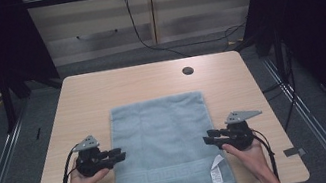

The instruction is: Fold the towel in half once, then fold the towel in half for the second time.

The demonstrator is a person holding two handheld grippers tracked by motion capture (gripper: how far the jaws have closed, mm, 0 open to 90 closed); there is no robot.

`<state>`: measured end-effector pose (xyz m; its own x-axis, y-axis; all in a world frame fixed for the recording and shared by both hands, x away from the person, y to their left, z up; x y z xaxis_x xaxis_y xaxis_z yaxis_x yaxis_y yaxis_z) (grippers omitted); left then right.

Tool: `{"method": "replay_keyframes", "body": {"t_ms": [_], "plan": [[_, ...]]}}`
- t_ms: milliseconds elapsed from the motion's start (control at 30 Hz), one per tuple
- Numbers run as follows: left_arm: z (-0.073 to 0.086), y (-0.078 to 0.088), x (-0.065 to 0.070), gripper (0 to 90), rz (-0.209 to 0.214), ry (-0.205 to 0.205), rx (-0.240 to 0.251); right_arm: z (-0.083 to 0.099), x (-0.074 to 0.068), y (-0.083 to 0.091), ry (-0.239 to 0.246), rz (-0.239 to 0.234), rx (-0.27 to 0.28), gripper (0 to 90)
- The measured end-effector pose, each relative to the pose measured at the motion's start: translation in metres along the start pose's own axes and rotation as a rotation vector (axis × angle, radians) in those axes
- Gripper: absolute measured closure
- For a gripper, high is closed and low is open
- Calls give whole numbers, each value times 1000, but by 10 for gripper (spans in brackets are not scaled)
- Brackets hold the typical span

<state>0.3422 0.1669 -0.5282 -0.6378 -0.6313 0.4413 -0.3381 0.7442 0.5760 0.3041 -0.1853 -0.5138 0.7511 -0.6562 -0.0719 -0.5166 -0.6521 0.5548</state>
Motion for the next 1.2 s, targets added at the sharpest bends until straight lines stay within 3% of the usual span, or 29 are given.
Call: {"method": "replay_keyframes", "body": {"t_ms": [67, 100, 133, 167, 233, 333, 467, 533, 700, 733, 833, 1200], "plan": [[-9, -16, -12, 659, -27, 17, -18, -2, 12, -20, 1, 19, -37, 651], [-13, -19, -15, 654, -41, 16, 0, -3, 15, -27, -4, 26, -43, 650], [-15, -22, -17, 652, -30, 42, 22, -4, 18, -33, -6, 31, -52, 647], [-15, -22, -17, 651, -30, 42, 22, -4, 18, -33, -6, 31, -52, 647], [-16, -30, -29, 652, -72, 52, 14, -6, 25, -49, -12, 42, -77, 648], [-20, -34, -36, 660, -92, 56, 18, -5, 32, -61, -29, 59, -87, 653], [-21, -39, -35, 666, -103, 36, 16, -2, 36, -64, -55, 55, -83, 659], [-20, -39, -34, 670, -116, 15, 13, 1, 33, -62, -55, 56, -107, 648], [-14, -34, -29, 682, -97, 4, -7, 4, 20, -57, -25, 53, -144, 651], [-8, -30, -26, 683, -90, -15, -16, 5, 17, -55, -21, 44, -145, 651], [-2, -26, -21, 690, -79, -21, -25, 10, 8, -49, -25, 14, -144, 656], [25, -8, 2, 693, -42, -67, -65, 26, -27, -27, 25, -23, -167, 662]]}}
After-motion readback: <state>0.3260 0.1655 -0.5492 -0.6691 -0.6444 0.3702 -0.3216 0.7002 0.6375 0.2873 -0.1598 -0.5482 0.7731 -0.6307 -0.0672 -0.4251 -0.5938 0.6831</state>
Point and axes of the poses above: each handheld gripper's, and its own axes: y roughly backward along the jaws, z roughly out of its underside, x roughly to its right, the point moved 7 cm from there along -y, roughly forward along the jaws, and after that the axes turned 12 degrees about y, right-handed, at the moved point
